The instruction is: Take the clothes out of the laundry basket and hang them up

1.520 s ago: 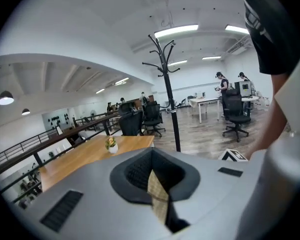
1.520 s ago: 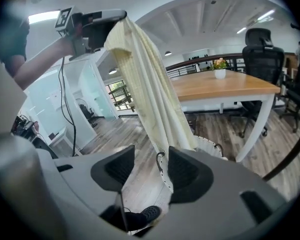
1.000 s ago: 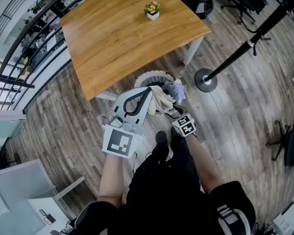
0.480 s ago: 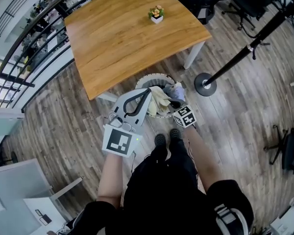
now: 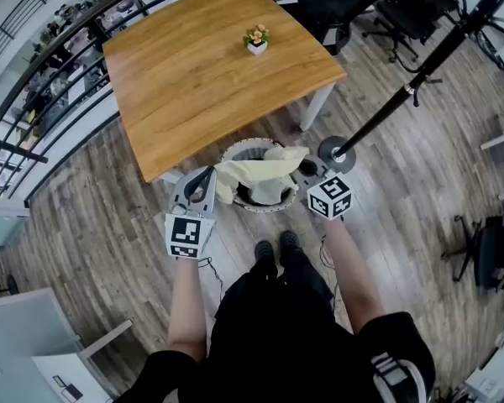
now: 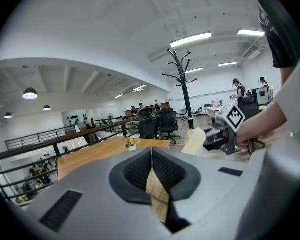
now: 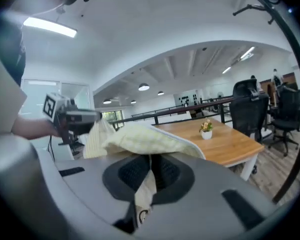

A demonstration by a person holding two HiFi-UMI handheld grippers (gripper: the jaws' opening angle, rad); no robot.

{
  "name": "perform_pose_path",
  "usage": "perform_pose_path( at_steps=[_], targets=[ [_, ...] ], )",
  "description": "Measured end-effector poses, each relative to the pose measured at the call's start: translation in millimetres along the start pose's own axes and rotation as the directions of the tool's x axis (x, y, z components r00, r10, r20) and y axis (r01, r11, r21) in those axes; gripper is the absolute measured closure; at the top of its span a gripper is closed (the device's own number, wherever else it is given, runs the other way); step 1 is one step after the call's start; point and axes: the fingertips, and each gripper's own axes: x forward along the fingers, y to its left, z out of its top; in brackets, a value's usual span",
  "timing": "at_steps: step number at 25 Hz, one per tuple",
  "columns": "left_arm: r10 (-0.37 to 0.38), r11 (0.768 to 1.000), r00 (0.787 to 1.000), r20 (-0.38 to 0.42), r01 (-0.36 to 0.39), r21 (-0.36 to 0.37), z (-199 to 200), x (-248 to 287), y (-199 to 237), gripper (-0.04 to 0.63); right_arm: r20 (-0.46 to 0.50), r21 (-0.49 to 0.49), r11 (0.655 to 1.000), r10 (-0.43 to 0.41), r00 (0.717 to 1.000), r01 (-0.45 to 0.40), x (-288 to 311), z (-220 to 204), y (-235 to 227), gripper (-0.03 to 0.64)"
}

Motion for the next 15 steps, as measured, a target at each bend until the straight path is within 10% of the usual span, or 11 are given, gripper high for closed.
perform_pose_path(
  at_steps=[10,15],
  targets=[
    [-0.080,0.996,0.987,-0.141,0.073,-0.053,-68.8,7.7,-14.6,0.563,0.224,-0.047,0.998,0.043,0.974,-0.033,-21.3,132.0,9.1,0.607],
    [-0.187,0.982,0.959,-0.214,0.182,-0.042,-105.5,24.7,-43.6,0.394,0.316,-0.101,0.993,0.092,0.944,-0.063,-47.1,194.0,30.3,0.607]
  ],
)
